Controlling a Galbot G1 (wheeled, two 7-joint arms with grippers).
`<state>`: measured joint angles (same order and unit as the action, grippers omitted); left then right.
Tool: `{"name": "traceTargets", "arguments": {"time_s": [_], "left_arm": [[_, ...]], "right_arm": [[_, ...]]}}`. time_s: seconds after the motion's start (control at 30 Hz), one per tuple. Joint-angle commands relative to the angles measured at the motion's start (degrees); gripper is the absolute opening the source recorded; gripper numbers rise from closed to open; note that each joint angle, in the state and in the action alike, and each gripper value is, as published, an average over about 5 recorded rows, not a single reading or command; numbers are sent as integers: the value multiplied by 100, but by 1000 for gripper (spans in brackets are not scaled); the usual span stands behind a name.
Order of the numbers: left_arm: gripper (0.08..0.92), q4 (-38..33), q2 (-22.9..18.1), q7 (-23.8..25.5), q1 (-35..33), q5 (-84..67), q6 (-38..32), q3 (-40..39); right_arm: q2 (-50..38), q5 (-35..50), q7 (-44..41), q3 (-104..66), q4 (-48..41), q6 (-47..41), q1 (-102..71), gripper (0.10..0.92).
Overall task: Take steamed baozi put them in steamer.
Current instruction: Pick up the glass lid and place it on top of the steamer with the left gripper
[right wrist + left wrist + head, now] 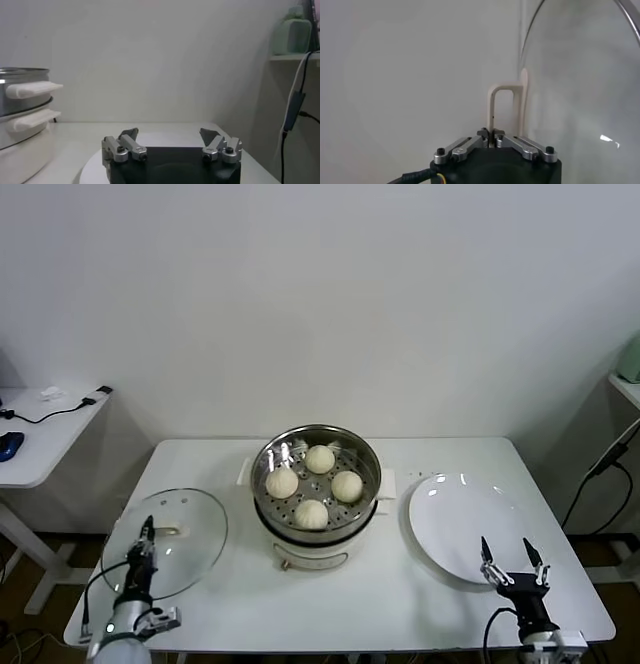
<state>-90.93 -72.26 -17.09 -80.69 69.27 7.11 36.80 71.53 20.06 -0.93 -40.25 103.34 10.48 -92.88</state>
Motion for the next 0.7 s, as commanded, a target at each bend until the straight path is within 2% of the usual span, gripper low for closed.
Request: {"name": "traceTargets", "arguments": {"time_s": [0.03, 0.17, 0.3, 0.47, 0.7], "left_arm": [[141, -2553, 1040, 1939, -239, -1420, 1346, 256], [141, -3190, 1320, 2341, 125, -1482, 1970, 36], [141, -3544, 1312, 2621, 599, -1176, 2510, -608], [141, -3586, 935, 2830, 1201, -308, 3012, -1889], [141, -3347, 18, 3170, 1534, 889, 3267, -3297]], "right_arm": [[-31, -119, 54, 4, 24, -122, 39, 823], [-14, -168, 83, 51, 58, -135, 68, 823], [0, -208, 113, 87, 92, -128, 55, 823], [30, -256, 122, 119, 163, -37, 11, 823], [149, -392, 138, 180, 164, 171, 11, 823]]}}
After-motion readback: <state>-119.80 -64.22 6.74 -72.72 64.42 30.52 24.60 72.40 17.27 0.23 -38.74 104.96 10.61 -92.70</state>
